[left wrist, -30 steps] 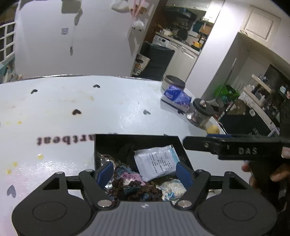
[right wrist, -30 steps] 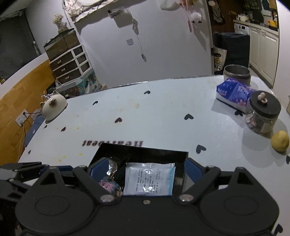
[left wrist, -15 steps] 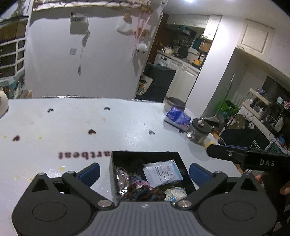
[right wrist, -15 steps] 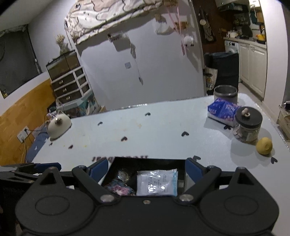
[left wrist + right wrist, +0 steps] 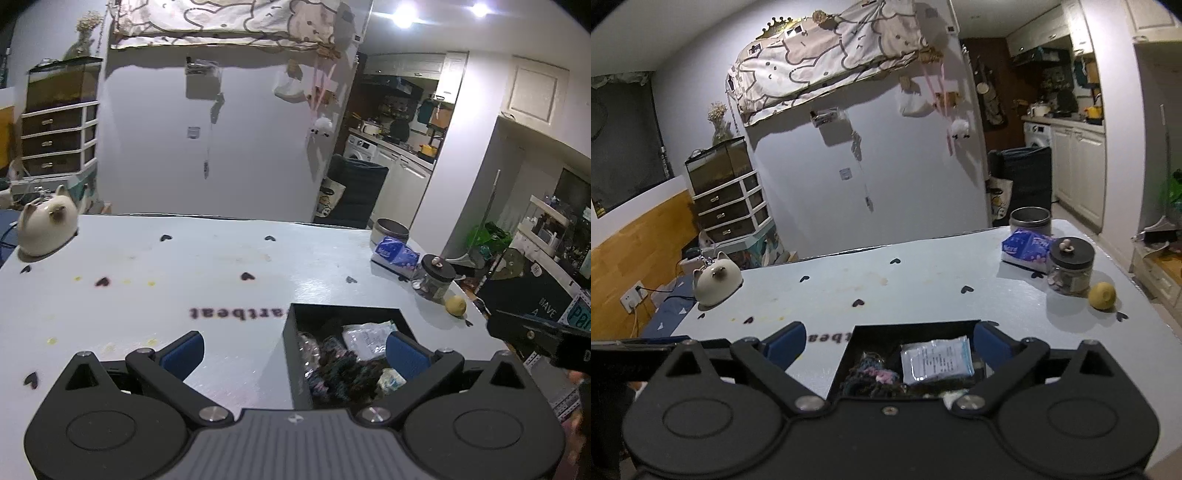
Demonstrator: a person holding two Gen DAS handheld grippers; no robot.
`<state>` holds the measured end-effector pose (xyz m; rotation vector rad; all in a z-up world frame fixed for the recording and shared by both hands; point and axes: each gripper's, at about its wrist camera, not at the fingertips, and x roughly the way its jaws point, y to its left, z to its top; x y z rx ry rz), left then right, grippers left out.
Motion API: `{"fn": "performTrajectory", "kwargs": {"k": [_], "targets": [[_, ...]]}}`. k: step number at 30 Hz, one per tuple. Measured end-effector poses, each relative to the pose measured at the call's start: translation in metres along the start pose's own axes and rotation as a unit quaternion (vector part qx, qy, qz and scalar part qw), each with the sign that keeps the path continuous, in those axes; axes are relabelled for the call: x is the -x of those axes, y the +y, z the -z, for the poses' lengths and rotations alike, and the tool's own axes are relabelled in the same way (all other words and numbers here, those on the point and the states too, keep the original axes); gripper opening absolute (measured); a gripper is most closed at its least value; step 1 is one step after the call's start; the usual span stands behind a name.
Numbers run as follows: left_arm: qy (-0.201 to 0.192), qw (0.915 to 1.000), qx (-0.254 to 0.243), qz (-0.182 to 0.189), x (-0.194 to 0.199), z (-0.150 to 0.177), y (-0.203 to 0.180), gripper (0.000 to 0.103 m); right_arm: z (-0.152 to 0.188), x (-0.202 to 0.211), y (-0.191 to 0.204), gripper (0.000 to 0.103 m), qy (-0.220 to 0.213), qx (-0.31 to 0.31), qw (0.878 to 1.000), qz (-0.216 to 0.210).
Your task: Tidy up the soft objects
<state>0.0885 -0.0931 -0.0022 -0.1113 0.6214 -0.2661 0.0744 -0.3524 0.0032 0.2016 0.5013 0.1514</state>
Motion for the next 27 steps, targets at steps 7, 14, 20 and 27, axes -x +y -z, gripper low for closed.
{"fn": "performTrajectory", "kwargs": {"k": [7, 14, 20, 27], "targets": [[-0.007, 0.9997, -0.018, -0.018, 0.021, 0.021, 0.008, 0.103, 0.026, 0.025, 0.019, 0.101, -0.019, 0.016, 0.999, 0.027], [-0.023, 0.9985, -0.042, -0.028, 0.038, 0.04, 0.01, 0.103, 0.048, 0.044, 0.031, 0.103, -0.033, 0.036, 0.998, 0.048], [-0.026, 0.9982, -0.041, -0.035, 0.051, 0.052, 0.016, 0.103, 0.06, 0.053, 0.039, 0.103, -0.037, 0.042, 0.997, 0.051], [-0.024, 0.9979, -0.036, -0.048, 0.059, 0.06, 0.016, 0.103, 0.071, 0.059, 0.041, 0.103, -0.028, 0.046, 0.997, 0.056]]}}
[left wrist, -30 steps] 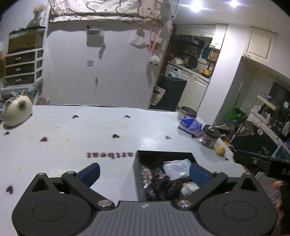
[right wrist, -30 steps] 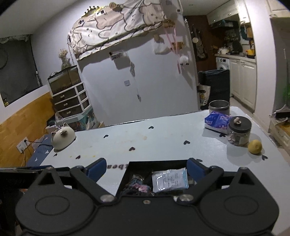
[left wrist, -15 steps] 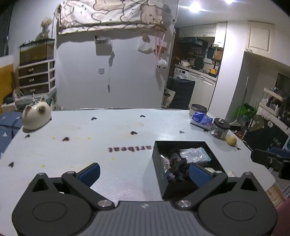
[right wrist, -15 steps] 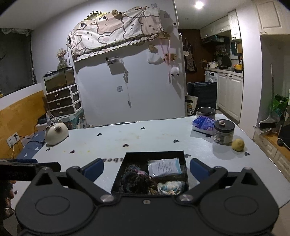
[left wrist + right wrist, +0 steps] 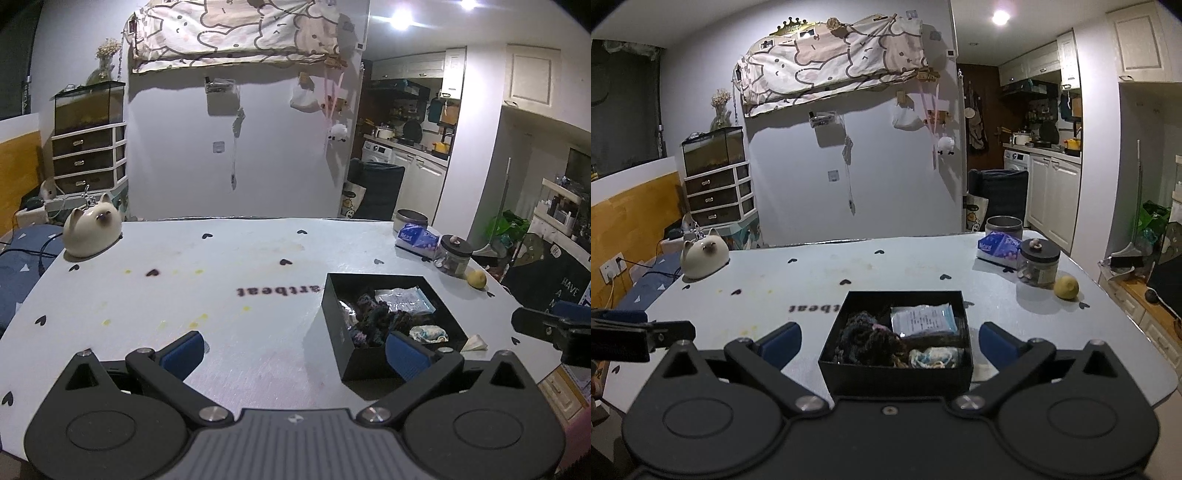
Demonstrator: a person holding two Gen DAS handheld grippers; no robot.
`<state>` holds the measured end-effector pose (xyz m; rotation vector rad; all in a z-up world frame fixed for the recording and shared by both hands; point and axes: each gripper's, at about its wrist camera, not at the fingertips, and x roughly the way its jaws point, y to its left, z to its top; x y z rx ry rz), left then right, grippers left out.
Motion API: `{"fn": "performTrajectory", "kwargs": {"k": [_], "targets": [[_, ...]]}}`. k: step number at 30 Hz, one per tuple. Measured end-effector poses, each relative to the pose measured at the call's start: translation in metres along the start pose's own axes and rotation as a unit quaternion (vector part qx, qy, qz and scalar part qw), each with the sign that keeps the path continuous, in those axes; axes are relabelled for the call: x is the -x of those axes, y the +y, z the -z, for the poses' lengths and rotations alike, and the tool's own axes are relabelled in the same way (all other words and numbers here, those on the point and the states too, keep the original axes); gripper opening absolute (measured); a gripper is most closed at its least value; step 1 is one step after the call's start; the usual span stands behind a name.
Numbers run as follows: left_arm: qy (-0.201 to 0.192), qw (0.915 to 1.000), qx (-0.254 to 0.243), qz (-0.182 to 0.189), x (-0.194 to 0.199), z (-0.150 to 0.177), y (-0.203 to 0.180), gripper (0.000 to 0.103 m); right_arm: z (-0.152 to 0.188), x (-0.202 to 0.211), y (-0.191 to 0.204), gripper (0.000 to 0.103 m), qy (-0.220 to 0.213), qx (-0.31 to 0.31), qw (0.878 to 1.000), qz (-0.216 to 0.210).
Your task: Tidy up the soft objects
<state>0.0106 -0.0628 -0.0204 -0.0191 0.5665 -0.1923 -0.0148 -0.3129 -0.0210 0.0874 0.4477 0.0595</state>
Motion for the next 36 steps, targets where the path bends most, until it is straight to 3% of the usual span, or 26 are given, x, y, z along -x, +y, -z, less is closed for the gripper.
{"fn": "performTrajectory", "kwargs": {"k": [8, 36], "targets": [[-0.002, 1.0, 0.001, -0.004, 0.0025, 0.0011, -0.0004, 0.103, 0.0041, 0.0043, -0.0029, 0.103, -0.003, -0.006, 1.0, 0.014], [-0.002, 0.9999, 0.006, -0.008, 0.004, 0.0016, -0.0005, 0.103, 0.0, 0.0034, 0.0044, 0.103, -0.008, 0.006, 1.0, 0.002]]}}
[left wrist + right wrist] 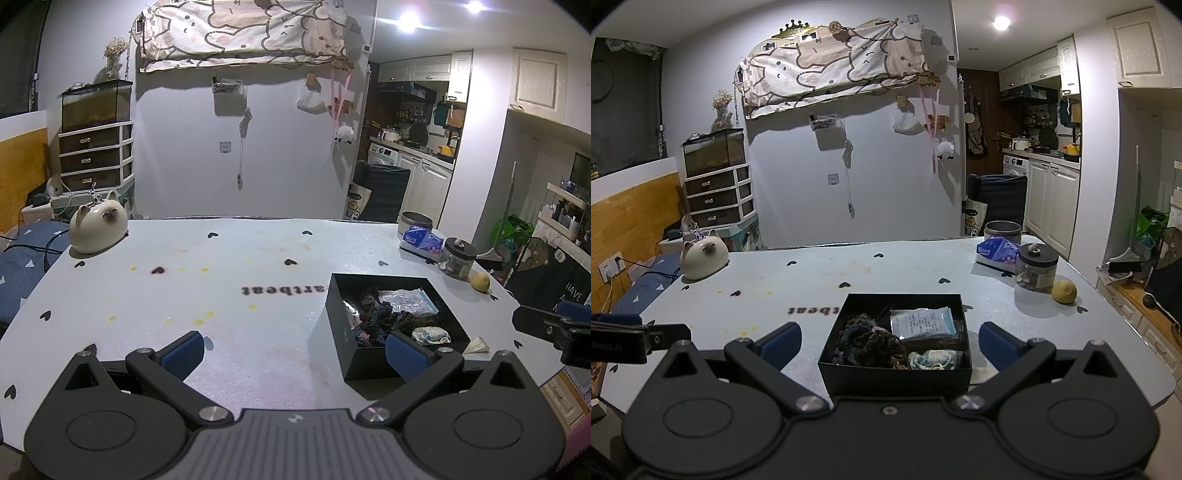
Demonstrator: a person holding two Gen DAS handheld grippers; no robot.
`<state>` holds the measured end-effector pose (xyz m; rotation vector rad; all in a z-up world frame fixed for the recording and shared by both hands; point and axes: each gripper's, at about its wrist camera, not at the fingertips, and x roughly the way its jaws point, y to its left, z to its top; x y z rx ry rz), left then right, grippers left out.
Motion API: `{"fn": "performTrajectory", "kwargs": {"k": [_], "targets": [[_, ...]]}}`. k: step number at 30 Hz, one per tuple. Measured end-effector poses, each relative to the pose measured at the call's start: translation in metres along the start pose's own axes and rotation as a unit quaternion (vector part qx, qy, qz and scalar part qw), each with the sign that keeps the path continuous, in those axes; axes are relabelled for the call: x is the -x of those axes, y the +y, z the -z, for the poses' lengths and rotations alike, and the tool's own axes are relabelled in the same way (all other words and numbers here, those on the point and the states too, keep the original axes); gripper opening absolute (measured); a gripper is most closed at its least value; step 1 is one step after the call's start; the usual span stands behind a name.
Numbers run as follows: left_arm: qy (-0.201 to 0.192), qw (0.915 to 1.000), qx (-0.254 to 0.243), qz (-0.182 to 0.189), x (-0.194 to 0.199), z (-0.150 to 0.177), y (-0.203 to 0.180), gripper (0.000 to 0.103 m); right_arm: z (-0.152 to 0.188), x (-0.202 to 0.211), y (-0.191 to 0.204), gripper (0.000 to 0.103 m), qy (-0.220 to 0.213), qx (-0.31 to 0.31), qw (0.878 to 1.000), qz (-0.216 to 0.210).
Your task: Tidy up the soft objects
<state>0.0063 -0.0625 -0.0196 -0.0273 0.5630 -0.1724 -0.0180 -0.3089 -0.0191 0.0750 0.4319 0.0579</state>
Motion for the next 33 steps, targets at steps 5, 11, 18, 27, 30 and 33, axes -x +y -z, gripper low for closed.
{"fn": "performTrajectory", "kwargs": {"k": [5, 11, 18, 27, 30, 33], "targets": [[-0.001, 1.0, 0.0, -0.001, -0.0002, -0.0004, -0.0006, 0.103, -0.0002, 0.0, 0.0002, 0.103, 0.0, 0.0, 1.0, 0.0], [0.0, 1.0, 0.0, -0.001, -0.0001, -0.0002, -0.0006, 0.103, -0.0001, -0.0004, 0.0003, 0.103, 0.0, 0.0, 1.0, -0.001], [-0.001, 1.0, 0.0, -0.001, 0.0003, -0.0005, -0.0012, 0.103, 0.0, 0.0003, 0.0009, 0.103, 0.0, 0.0, 1.0, -0.003], [-0.001, 1.0, -0.002, 0.0, 0.0009, -0.0019, -0.0021, 0.103, 0.0003, 0.0003, 0.001, 0.103, 0.0, 0.0, 1.0, -0.003], [-0.002, 1.0, -0.002, -0.001, 0.0014, -0.0018, -0.0028, 0.103, 0.0002, 0.0002, 0.0013, 0.103, 0.0, -0.001, 1.0, -0.003], [-0.001, 1.0, -0.002, 0.0, 0.0014, -0.0019, -0.0028, 0.103, 0.0003, 0.0, 0.0011, 0.103, 0.0, -0.001, 1.0, -0.003]]}}
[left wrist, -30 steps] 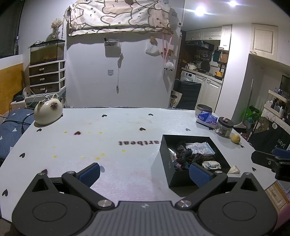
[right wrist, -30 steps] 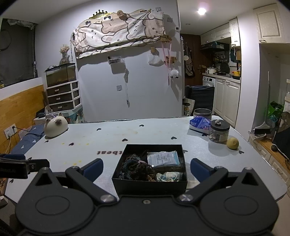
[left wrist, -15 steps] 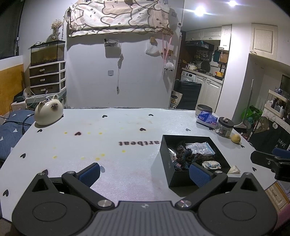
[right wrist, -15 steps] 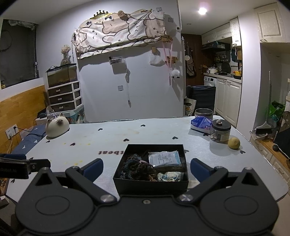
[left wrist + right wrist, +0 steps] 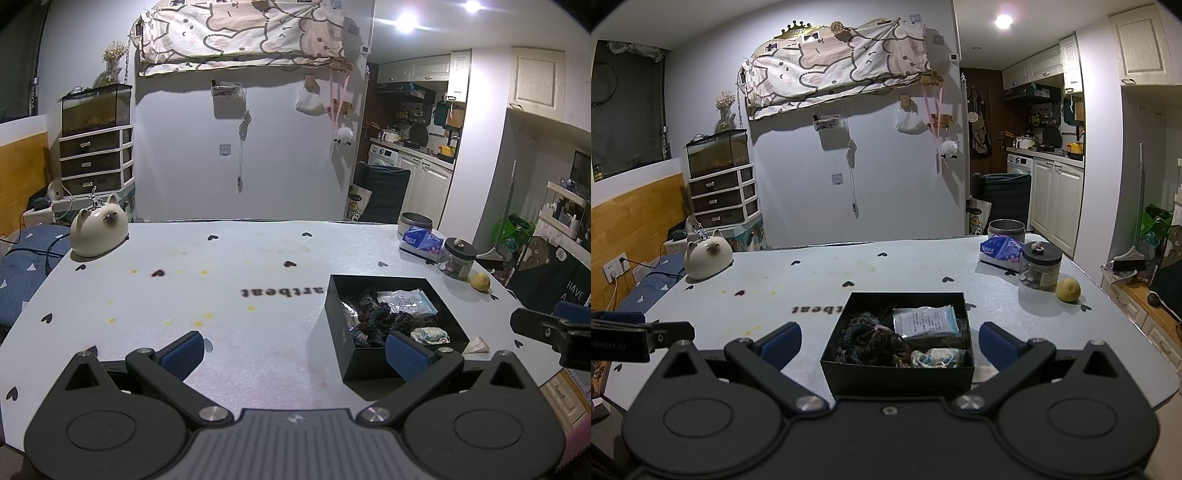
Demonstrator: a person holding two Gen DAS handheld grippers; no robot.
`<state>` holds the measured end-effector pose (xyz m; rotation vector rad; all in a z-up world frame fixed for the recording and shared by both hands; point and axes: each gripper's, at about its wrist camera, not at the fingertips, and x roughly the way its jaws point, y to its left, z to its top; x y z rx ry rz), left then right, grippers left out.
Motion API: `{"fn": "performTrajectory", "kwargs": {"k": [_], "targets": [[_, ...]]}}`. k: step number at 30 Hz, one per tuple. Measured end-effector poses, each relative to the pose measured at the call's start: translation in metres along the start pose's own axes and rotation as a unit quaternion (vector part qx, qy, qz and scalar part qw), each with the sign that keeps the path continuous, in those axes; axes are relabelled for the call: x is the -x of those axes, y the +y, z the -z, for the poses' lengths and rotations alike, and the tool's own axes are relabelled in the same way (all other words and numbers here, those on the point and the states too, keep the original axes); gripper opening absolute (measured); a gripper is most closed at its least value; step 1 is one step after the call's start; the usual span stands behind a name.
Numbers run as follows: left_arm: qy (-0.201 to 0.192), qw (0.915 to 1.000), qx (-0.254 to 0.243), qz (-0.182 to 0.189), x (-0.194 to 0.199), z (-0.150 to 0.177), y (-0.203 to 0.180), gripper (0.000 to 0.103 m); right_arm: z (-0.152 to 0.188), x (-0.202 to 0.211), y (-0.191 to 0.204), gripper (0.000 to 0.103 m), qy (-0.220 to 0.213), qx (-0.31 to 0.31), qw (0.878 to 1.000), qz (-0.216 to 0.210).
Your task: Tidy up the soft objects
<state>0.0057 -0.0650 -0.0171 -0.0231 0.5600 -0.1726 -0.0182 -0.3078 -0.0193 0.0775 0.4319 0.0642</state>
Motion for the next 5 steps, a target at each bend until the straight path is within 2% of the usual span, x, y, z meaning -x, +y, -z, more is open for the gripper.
{"fn": "performTrajectory", "kwargs": {"k": [5], "targets": [[0.0, 1.0, 0.0, 0.0, -0.0001, 0.0, 0.0, 0.103, 0.0003, 0.0003, -0.0008, 0.103, 0.0, 0.0, 1.0, 0.0]]}}
